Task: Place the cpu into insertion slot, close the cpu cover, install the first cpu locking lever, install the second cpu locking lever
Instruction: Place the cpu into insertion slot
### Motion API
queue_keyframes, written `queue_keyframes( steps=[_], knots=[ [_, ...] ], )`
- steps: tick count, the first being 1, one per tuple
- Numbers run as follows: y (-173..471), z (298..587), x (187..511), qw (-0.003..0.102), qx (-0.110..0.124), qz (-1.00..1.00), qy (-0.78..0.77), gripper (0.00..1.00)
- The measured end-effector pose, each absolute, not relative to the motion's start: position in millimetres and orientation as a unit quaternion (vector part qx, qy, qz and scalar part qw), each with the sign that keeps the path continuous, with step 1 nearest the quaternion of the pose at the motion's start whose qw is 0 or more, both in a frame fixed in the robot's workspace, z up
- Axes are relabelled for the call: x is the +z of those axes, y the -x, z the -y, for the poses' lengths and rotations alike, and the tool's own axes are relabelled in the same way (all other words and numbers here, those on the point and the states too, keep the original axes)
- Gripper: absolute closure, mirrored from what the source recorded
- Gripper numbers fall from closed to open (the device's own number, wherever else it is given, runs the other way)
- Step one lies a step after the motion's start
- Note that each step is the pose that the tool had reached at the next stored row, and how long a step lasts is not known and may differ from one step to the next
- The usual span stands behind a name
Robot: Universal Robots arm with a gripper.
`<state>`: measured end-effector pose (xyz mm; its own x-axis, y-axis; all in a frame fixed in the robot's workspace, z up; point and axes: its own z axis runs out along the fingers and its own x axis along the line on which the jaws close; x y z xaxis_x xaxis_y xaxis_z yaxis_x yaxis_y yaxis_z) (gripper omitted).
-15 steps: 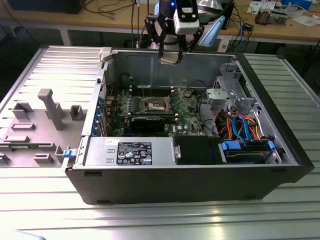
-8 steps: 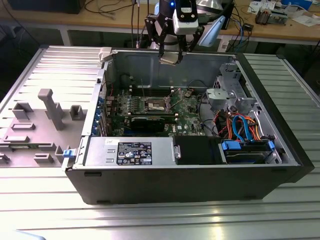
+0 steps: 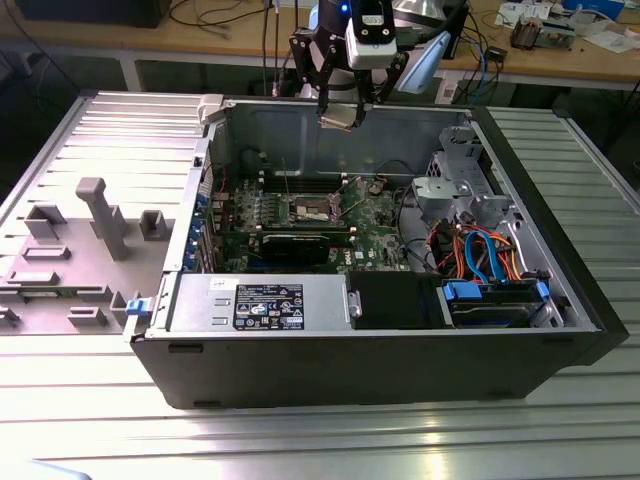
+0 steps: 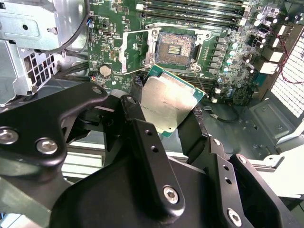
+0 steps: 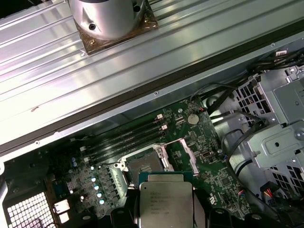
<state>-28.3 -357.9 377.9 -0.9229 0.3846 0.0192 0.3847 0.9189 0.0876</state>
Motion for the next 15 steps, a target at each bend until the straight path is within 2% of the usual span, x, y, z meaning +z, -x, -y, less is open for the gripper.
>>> queue_keyframes(
  steps=[15],
  knots=[
    [38.2, 357.9, 377.3, -0.001, -0.045, 0.973, 0.225, 0.45]
  ],
)
